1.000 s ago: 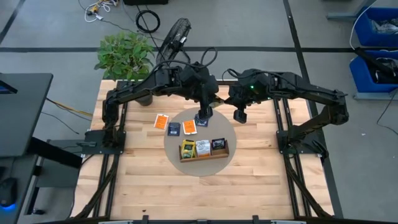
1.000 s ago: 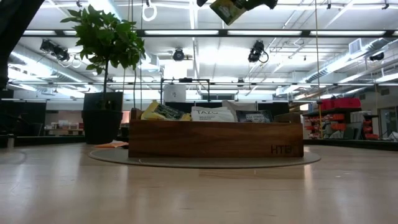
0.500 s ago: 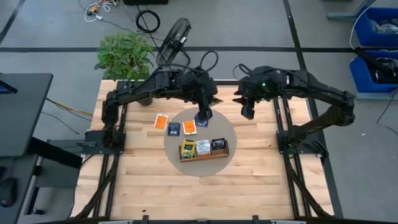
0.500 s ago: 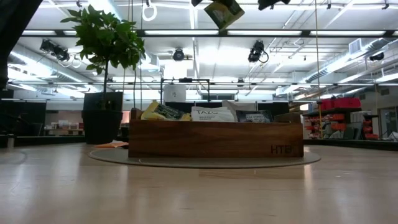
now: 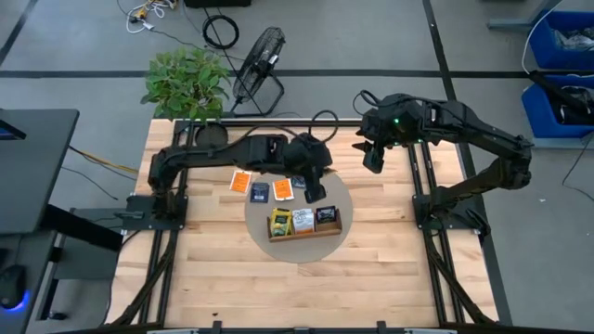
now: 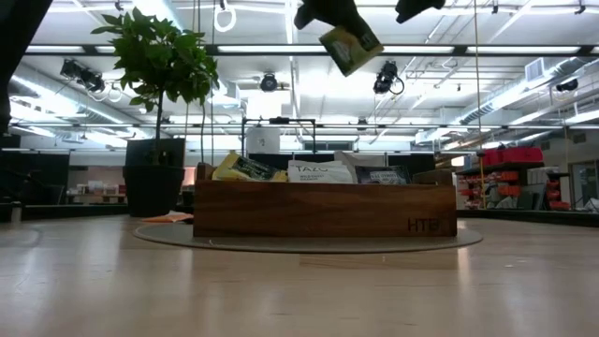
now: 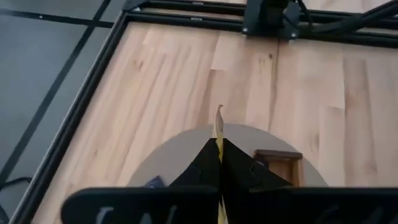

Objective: Pick & Place Tea
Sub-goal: Put the yellow tea bag into the left section of the wooden organizer

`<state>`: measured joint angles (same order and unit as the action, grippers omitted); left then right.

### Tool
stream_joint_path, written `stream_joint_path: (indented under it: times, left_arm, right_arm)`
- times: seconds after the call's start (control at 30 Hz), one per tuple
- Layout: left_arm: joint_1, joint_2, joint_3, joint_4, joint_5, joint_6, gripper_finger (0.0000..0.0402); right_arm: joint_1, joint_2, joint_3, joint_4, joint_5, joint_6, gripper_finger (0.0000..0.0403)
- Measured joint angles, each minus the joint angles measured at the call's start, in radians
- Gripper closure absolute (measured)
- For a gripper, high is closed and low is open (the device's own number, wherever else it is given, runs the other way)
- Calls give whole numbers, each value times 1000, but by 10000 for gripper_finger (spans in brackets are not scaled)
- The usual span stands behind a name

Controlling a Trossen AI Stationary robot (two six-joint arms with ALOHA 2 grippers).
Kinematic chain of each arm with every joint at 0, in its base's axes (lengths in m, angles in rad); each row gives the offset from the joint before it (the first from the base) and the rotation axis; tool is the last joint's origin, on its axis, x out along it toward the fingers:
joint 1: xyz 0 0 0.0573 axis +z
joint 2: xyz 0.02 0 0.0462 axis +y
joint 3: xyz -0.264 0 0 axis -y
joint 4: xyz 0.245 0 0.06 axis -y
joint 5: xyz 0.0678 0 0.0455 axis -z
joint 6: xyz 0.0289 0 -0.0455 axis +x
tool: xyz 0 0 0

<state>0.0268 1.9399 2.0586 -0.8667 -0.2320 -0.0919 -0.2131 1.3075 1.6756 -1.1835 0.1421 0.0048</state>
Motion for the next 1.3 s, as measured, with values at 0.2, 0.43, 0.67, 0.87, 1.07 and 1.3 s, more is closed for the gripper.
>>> stream_joint_path:
  times: [0.2, 0.43, 0.67, 0.87, 1.07, 1.3]
  left_arm:
    - [-10, -67, -178, 217, -28, -46, 401]
    - [-41, -227, -481, 507, -80, -166, 401]
    - [-142, -352, -783, 775, -217, -294, 401]
    - [-267, -400, -920, 846, -425, -337, 401]
    - [-384, -426, -1012, 908, -616, -352, 401]
    - [-494, -438, -1161, 1048, -762, -453, 400]
  right_arm:
    - [-4, 0, 0, -9, -2, -13, 231]
    - [-15, 0, 0, -18, -29, -13, 234]
    - [-15, 0, 0, -1, -30, -13, 234]
    - [-15, 0, -1, 39, -80, 0, 234]
    - [-15, 0, -1, 76, -145, 23, 234]
    - [-14, 36, -1, 120, -202, 40, 234]
